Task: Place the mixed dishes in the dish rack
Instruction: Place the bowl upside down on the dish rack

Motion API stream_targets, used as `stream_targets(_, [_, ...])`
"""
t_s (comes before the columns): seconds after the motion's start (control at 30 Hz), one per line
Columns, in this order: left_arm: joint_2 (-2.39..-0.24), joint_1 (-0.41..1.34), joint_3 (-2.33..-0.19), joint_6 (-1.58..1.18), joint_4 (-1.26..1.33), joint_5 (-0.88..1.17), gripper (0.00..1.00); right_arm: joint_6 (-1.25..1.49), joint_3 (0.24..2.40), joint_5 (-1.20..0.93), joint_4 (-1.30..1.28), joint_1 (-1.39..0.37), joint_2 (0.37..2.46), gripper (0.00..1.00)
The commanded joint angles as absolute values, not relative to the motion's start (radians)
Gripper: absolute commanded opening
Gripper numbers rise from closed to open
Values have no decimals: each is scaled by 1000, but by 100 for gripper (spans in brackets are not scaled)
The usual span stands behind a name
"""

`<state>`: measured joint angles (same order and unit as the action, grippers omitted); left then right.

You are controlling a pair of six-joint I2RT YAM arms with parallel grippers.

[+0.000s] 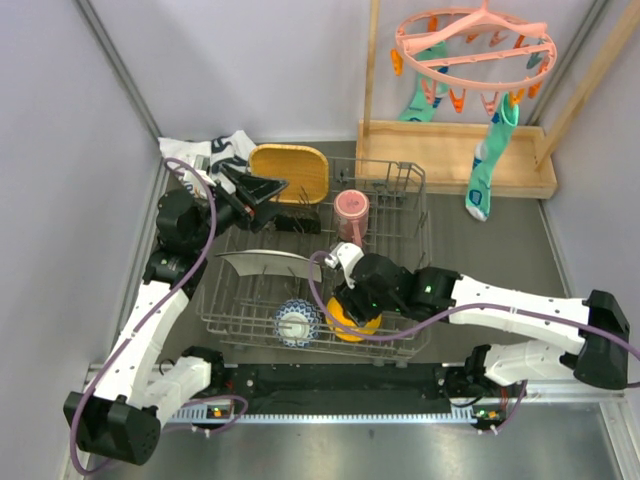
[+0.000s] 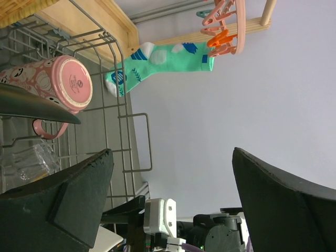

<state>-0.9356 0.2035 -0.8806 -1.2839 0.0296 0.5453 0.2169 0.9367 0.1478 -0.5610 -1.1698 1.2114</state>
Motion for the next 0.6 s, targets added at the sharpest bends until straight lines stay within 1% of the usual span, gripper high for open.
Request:
stream_targets(0.0, [-913, 193, -877, -1284, 58, 565, 98, 201, 953, 120, -647, -1181, 1244, 4])
stream_targets(0.1, [-911, 190, -874, -1285, 60, 566, 98, 195, 972, 112, -678, -1181, 1229, 3])
stream_targets(0.13, [-911, 190, -871, -1287, 61, 566, 98, 192, 980, 110, -687, -1181, 1224, 0])
stream_targets(0.33, [-916, 184, -867, -1293, 75, 572, 98, 117, 1042, 117, -770, -1181, 1198, 0])
stream_targets(0.57, [-917, 176, -870, -1295, 78, 581, 98, 68, 1045, 97, -772, -1128, 1184, 0])
